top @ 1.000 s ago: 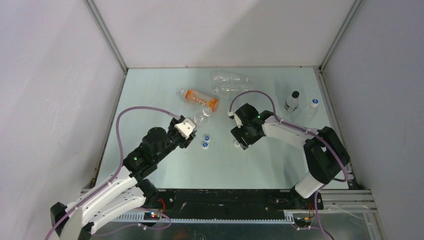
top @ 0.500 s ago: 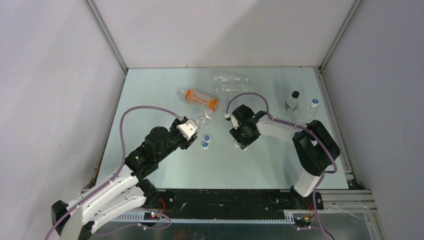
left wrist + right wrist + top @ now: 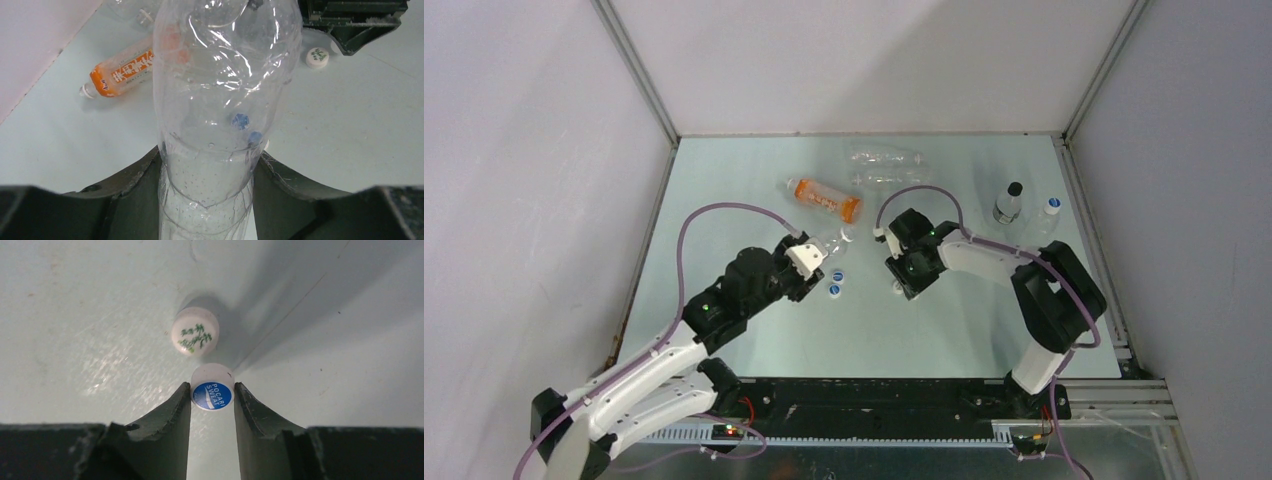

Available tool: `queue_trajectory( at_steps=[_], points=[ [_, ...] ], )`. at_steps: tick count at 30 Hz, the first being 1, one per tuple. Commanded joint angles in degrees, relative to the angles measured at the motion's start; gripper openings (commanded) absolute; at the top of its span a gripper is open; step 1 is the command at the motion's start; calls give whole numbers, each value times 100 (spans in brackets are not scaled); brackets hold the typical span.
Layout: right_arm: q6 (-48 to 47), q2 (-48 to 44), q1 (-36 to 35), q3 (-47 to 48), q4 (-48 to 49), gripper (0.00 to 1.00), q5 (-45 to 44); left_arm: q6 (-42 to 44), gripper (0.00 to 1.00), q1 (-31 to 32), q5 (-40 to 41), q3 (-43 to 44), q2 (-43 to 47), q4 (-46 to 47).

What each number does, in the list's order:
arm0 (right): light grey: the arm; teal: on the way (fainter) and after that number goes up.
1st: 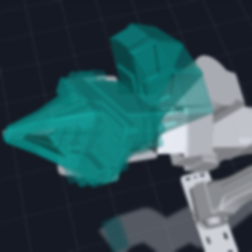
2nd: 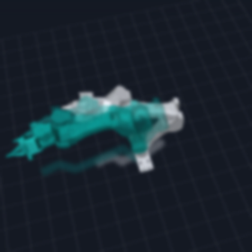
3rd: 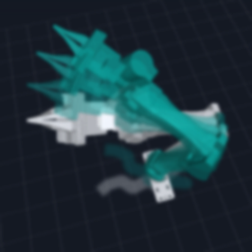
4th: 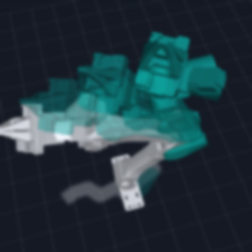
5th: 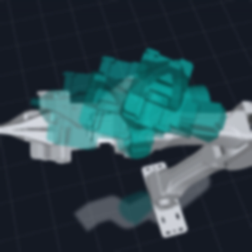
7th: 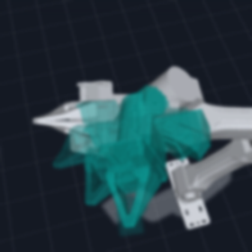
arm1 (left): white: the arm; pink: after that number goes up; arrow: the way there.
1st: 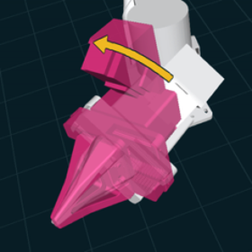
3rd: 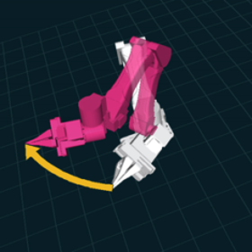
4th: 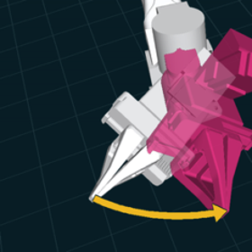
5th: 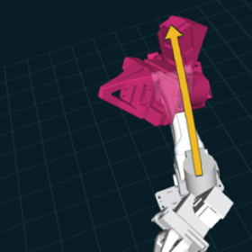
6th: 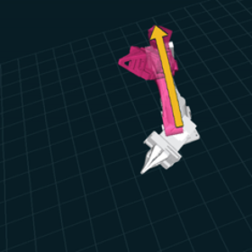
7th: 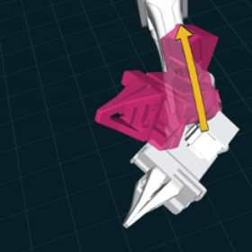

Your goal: Screw on the bottle caps

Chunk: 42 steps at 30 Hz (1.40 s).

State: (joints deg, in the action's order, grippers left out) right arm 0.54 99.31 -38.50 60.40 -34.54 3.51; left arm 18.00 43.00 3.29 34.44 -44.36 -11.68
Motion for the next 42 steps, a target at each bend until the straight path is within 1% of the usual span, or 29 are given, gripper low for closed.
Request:
queue_trajectory(
  at_steps=[1,3,4,7,8,9,12,16,18,20,23,28,32,35,42],
  points=[
    [-167,-1048,57,199,-127,7,258,-11,0,-55,-568,402,-119,-57],
    [-335,-1470,106,205,-160,4,522,46,0,-175,-1035,502,-293,-134],
    [-370,-1609,124,230,-200,3,591,90,0,-296,-1200,571,-346,-164],
    [-509,-2324,219,358,-284,3,771,226,0,-539,-2090,735,-594,-240],
    [-527,-2458,249,433,-301,1,782,355,0,-640,-2411,871,-654,-355],
    [-585,-2719,256,520,-309,0,827,433,0,-686,-2552,1047,-790,-527],
    [-674,-3251,271,713,-321,0,1033,915,0,-858,-3191,1482,-1168,-1042],
    [-1009,-3762,278,809,-193,0,1622,1494,0,-898,-3699,2044,-1544,-1705],
    [-1323,-3961,270,809,-131,0,2180,1749,0,-899,-3868,2275,-1687,-1965],
    [-1634,-4144,262,815,-68,0,2496,1987,0,-903,-3988,2525,-1828,-2257],
    [-1845,-4335,250,811,146,0,2731,2275,0,-896,-4159,2893,-1989,-2711],
    [-2336,-4496,138,814,333,0,3029,2474,0,-805,-4165,3192,-2157,-3156],
    [-2846,-4520,-34,807,307,0,3196,2493,0,-707,-4166,3271,-2146,-3171],
    [-3053,-4469,-105,807,282,0,3282,2450,0,-685,-4245,3286,-2125,-3126],
    [-3545,-4353,-201,712,332,0,3854,2274,0,-619,-4527,3316,-2142,-2962]
  ],
)
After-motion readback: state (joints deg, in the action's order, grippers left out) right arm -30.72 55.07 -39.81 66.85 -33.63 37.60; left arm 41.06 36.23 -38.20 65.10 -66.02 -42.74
